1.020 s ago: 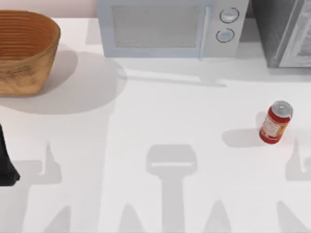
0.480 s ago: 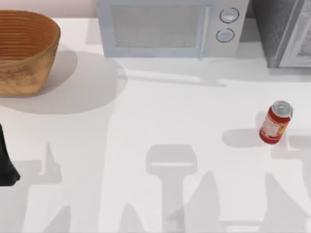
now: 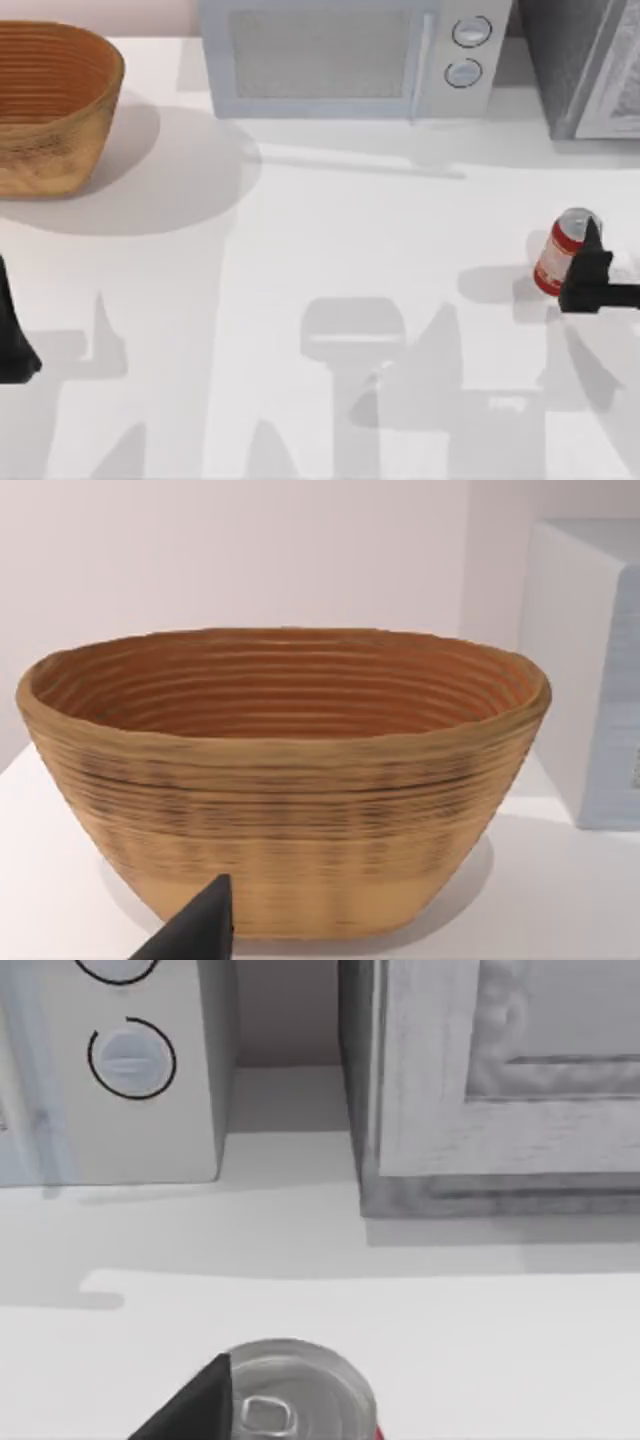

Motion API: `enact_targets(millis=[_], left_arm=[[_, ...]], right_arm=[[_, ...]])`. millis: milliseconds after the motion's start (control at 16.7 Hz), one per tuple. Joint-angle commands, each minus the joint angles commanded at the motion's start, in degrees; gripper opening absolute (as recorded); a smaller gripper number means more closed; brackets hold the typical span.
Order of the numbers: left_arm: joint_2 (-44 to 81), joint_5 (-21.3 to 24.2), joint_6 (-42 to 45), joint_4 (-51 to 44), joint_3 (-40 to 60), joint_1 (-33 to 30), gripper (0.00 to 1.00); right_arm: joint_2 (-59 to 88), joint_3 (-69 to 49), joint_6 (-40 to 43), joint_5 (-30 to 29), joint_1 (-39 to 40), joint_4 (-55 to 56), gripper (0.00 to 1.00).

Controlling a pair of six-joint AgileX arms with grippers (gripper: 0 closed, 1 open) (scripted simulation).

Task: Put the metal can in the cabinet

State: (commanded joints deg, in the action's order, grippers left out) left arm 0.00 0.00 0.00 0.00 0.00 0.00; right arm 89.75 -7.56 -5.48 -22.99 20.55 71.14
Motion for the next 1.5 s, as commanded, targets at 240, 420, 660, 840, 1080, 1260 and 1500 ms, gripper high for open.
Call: enact_targets(millis=[240,420,660,840,1080,1260,1500], left_arm=[[0.0,0.0,0.0,0.0,0.0,0.0,1.0],[0.0,0.0,0.0,0.0,0.0,0.0,1.0],[0.0,0.0,0.0,0.0,0.0,0.0,1.0],[0.0,0.0,0.0,0.0,0.0,0.0,1.0],[0.0,0.0,0.0,0.0,0.0,0.0,1.0],[0.0,0.0,0.0,0.0,0.0,0.0,1.0],[0.0,0.0,0.0,0.0,0.0,0.0,1.0]], right_arm=[[19.0,-1.2,-1.1,-4.6,5.0,15.6,1.0],[29.0,-2.0,-1.7,-7.0,7.9,24.4,1.0],[35.1,-2.6,-2.2,-8.5,9.7,30.1,1.0],[35.1,-2.6,-2.2,-8.5,9.7,30.1,1.0],[35.5,-3.2,-2.1,-8.0,9.2,29.6,1.0],[36.1,-6.4,-1.6,-6.4,7.6,27.7,1.0],[37.3,-11.8,-0.8,-3.3,4.4,23.9,1.0]])
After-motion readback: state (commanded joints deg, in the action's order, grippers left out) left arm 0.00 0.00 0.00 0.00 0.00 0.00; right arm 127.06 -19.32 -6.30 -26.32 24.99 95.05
